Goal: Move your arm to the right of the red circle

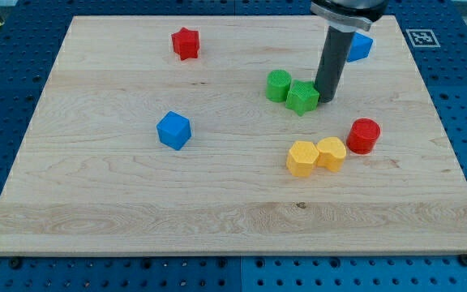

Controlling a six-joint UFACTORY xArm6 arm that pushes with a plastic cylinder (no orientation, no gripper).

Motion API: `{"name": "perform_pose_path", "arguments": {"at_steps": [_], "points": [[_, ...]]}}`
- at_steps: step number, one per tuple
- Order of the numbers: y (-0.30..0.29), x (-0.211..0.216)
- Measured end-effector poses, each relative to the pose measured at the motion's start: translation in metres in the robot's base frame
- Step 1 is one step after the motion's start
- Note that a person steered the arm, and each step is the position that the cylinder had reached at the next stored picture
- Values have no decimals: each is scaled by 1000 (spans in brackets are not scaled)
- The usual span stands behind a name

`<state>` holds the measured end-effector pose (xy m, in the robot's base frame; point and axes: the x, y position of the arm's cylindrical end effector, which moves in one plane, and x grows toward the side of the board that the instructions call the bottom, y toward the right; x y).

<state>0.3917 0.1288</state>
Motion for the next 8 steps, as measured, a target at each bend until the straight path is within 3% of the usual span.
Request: {"name": "perform_pose_path", "arguments": {"at_steps": [1, 2, 3, 6, 8], "points": [[3, 0], [50, 7], [82, 42], [81, 114], [98, 110]]}}
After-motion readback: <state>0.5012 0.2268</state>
